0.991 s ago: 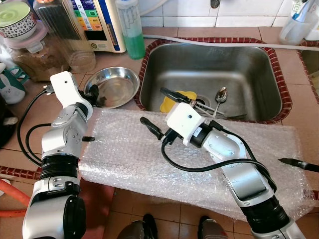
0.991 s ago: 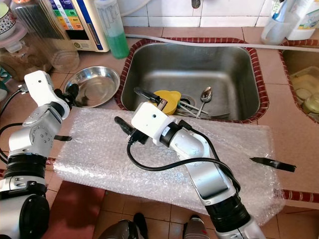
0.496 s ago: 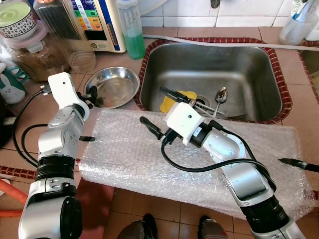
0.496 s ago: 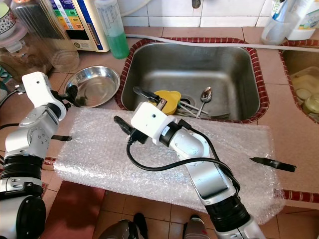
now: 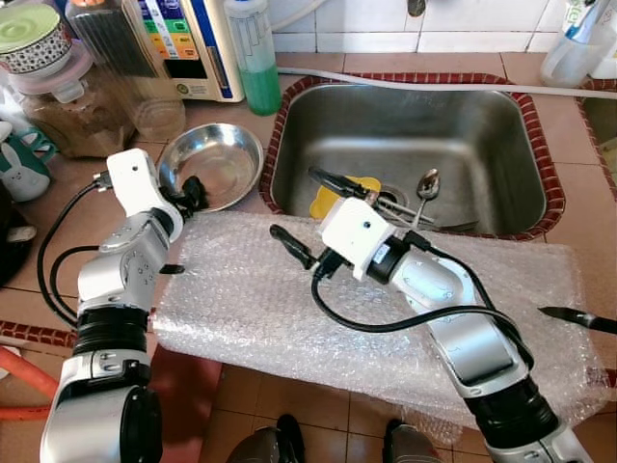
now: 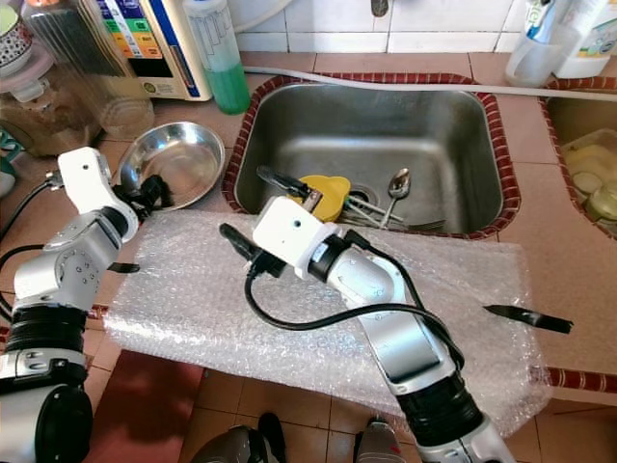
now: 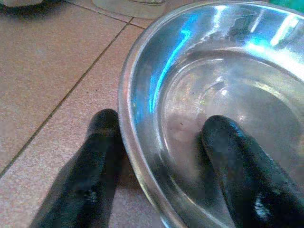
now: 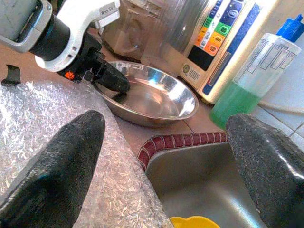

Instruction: Kitchen organization

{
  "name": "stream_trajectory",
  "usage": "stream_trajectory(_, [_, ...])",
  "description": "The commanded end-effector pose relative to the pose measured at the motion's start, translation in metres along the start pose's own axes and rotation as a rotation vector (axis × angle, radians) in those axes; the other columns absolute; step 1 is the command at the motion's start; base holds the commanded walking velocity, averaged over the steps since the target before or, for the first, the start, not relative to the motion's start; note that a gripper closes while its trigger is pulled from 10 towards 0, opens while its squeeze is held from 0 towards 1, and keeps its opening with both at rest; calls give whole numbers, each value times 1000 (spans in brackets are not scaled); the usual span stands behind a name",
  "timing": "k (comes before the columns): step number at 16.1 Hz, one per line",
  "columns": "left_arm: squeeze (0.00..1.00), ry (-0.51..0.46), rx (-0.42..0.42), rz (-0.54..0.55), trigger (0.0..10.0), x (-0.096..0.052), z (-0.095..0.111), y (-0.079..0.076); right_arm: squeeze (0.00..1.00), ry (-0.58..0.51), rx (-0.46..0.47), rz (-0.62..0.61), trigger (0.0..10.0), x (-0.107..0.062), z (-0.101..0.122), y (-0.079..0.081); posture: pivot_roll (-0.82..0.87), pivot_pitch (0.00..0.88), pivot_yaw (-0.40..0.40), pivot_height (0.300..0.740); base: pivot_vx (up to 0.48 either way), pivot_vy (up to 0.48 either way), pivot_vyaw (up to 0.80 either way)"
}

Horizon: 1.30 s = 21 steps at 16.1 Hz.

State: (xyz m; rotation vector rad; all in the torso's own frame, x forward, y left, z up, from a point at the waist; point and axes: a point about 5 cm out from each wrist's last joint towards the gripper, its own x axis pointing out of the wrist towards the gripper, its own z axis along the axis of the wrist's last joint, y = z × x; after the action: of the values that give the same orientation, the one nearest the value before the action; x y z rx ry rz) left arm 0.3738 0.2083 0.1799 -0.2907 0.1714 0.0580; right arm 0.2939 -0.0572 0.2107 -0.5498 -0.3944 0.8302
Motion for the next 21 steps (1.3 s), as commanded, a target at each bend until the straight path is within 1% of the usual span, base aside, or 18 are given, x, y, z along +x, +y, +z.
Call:
stream_trajectory(1, [0,43,-13,6,0,-2,-11,5,980,-12,-14,18,10000,2,2,2,-199,226,154,740,0,0,0])
stream_trajectory(5, [0,33,-15,14,0,-2,-8,7,984,-14,-14,19,10000,3,2,3,-195,228,151,740,0,0,0])
stream_trajectory(15, [0,18,-15,33,0,-4,-8,8,980,-10,-7,32,10000,3,1,4,-198,230,144,740,0,0,0])
stream_trajectory(18, [0,-31,-23,57,0,-4,-2,9,984,-3,-9,32,10000,2,-1,3,-201,228,144,740,0,0,0])
stream_trajectory(21, [0,-47,-30,57,0,-5,0,7,976,-4,-14,28,10000,2,-1,2,-201,227,142,740,0,0,0])
